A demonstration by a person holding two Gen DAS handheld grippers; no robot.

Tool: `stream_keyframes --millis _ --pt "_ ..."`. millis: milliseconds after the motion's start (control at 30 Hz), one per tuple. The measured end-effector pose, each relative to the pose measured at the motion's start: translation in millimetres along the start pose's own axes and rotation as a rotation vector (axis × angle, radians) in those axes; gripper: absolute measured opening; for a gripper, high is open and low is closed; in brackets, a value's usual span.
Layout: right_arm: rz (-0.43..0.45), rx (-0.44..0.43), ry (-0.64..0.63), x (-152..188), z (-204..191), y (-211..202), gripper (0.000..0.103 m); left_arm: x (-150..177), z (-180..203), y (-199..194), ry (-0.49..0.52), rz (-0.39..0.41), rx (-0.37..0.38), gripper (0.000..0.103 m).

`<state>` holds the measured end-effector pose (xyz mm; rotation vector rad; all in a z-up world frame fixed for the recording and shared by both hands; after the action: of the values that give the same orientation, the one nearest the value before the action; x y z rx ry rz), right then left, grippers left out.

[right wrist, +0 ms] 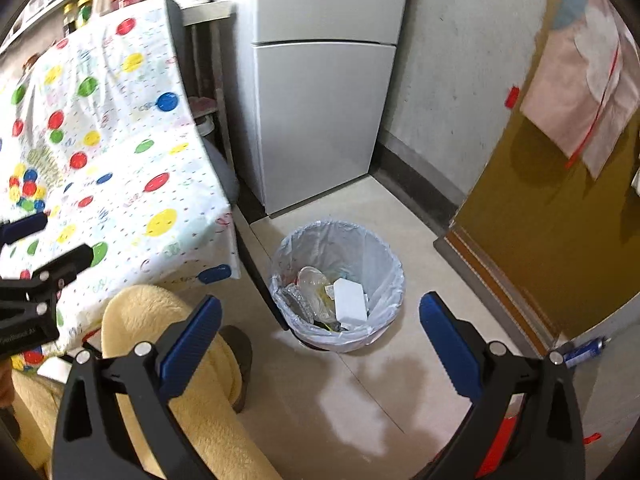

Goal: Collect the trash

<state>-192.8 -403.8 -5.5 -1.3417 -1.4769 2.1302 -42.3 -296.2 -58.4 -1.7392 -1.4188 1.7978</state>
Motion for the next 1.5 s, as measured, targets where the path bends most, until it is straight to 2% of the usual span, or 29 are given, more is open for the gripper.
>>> stream_keyframes --millis 200,367,667,1500 --pt "-0.018 -0.036 -0.015 12 -3 -20 0.097 13 -11 -8 -0.017 -0.042 -0.021 0.089" --pt "0.020 -0.034 -0.042 9 1 -33 0.097 22 -16 -23 -0.055 -0.045 -0.045 0.089" --pt "0.006 -0.023 -0.006 10 7 -26 0.097 25 -16 -31 -0.080 -0.038 -0.058 0.089" --pt "0.005 -0.014 -0.020 8 6 -28 0.097 16 -16 -41 -0.088 -0.006 -0.057 0.089"
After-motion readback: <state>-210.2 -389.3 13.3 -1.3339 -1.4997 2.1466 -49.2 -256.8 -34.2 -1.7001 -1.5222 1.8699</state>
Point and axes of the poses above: each gripper's, at about its wrist camera, not at the fingertips, and y roughly the way its jaws point, z to its right, x to its underside, the point moved 1 cm from there along y, roughly the way its jaws point, and after that the axes turned 8 degrees about y, right-handed, at the moved point
